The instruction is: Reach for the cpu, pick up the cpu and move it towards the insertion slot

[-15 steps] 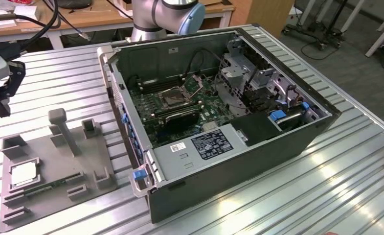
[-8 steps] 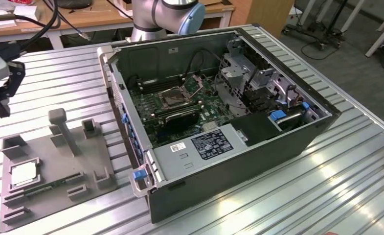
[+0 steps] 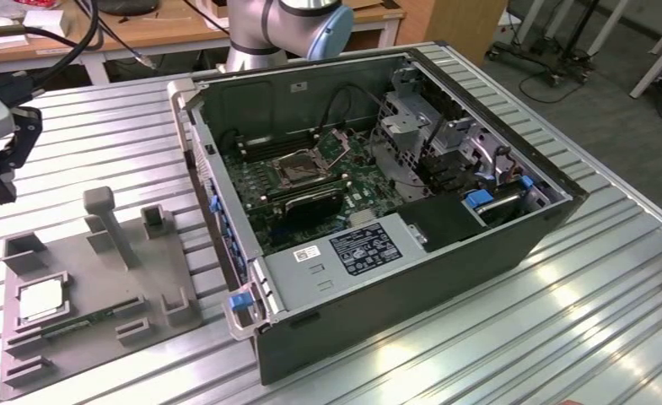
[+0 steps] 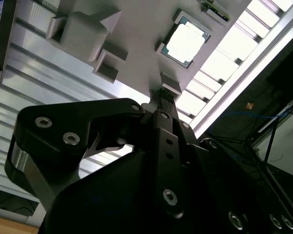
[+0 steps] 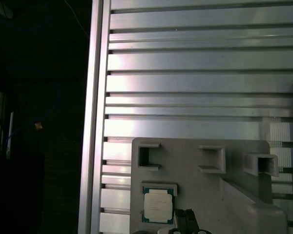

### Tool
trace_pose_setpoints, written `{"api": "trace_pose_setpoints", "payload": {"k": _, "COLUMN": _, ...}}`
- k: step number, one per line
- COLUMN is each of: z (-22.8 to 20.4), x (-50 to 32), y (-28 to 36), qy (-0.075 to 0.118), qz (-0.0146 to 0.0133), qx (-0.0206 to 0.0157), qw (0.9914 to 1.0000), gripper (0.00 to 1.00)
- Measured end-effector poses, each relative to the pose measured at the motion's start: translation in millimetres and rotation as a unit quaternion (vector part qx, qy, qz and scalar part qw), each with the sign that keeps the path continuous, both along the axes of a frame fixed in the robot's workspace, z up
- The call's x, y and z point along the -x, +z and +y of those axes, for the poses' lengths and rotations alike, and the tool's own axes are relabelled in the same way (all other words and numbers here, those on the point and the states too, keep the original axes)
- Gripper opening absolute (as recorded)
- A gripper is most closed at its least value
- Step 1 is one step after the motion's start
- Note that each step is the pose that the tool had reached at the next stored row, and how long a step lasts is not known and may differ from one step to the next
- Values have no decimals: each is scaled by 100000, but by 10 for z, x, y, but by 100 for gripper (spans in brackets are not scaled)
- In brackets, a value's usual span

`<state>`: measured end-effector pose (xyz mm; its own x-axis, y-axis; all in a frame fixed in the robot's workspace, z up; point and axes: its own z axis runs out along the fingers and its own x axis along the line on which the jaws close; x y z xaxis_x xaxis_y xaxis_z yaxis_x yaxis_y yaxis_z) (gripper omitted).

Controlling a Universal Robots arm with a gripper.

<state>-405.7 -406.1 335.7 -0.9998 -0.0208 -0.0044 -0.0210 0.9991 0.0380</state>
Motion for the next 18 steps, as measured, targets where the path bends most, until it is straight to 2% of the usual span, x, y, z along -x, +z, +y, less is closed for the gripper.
{"api": "trace_pose_setpoints", "payload": {"k": 7, "z": -1, "x": 37, "y": -4, "qy": 3, "qz": -57, "qx": -1, "qw": 100000, "gripper": 11}}
{"api": "trace_pose_setpoints", "payload": {"k": 18, "z": -15, "x": 40, "y": -4, "qy": -4, "qz": -61, "qx": -3, "qw": 100000, "gripper": 11}}
